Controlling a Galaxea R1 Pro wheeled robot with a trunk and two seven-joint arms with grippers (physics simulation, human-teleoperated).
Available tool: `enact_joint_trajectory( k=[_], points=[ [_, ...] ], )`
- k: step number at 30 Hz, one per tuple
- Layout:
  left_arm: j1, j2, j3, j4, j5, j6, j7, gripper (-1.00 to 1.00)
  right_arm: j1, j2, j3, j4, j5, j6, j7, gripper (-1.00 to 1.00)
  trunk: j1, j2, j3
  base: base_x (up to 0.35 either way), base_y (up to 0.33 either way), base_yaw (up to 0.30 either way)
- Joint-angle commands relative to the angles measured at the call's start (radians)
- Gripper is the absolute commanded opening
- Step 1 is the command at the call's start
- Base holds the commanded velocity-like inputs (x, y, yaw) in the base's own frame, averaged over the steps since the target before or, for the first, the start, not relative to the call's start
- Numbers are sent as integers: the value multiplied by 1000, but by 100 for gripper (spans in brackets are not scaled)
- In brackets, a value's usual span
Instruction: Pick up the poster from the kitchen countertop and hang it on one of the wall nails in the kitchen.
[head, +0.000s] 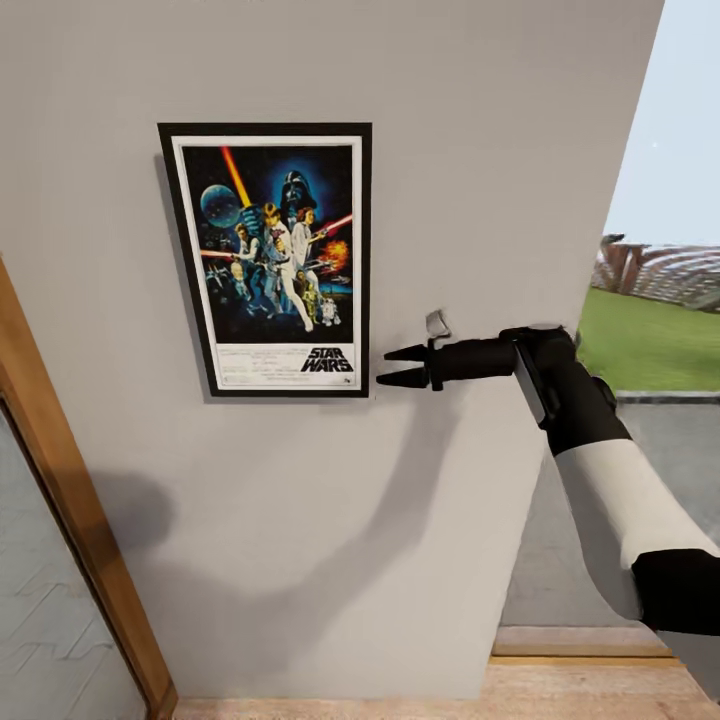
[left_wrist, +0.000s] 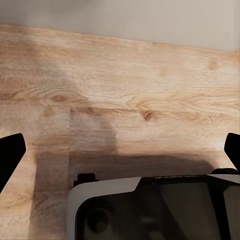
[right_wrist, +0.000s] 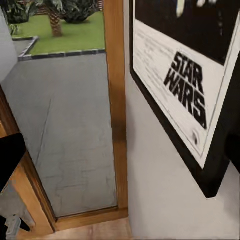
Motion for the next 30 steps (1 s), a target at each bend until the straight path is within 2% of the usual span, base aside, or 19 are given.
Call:
enact_joint_trajectory(
  k=[1,4,6,10,12,14,15,17,19,24,25,27,28,30],
  points=[
    [1,0,3,0,6,2,-7,100,36,-1,1,-2,0,9,3,100,0,-1,0,-149,0,0],
    [1,0,3,0,6,2,-7,100,107,-3,-3,-3,0,6,3,100,0,-1,0,-230,0,0],
    [1,0,4,0,6,2,-7,100,167,-5,-26,-4,-1,4,3,100,0,-1,0,-143,0,0],
    [1,0,4,-1,7,2,-8,100,272,-6,-108,-6,-2,-38,5,100,0,-1,0,-75,0,0],
    [1,0,5,-1,8,1,-8,100,380,-6,-182,-6,-3,-135,7,100,0,-1,0,-27,0,0],
    [1,0,5,-1,8,1,-9,100,428,-7,-204,-6,-3,-181,7,100,0,-1,0,-15,0,0],
    [1,0,5,0,8,1,-9,100,473,-7,-218,-6,-2,-216,8,100,0,-1,0,-9,0,0],
    [1,0,5,0,8,1,-9,100,519,-7,-227,-6,-2,-243,9,100,0,-1,0,-6,0,0],
    [1,0,5,0,8,1,-8,100,606,-7,-237,-7,0,-290,9,100,0,-1,0,-3,0,0],
    [1,0,5,1,8,2,-7,100,714,-7,-244,0,3,-363,6,100,0,-1,0,-1,0,0],
    [1,0,5,1,8,2,-6,100,756,-7,-249,3,4,-387,4,100,0,-1,0,0,0,0],
    [1,-1,5,1,8,2,-5,100,798,-7,-253,12,5,-403,3,100,0,-1,0,0,0,0],
    [1,-1,5,1,8,3,-4,100,837,-7,-257,34,6,-413,-2,100,0,-1,0,0,0,0],
    [1,-2,5,3,7,3,-3,100,869,-8,-259,70,6,-421,-13,100,0,-1,0,0,0,0]
  ],
)
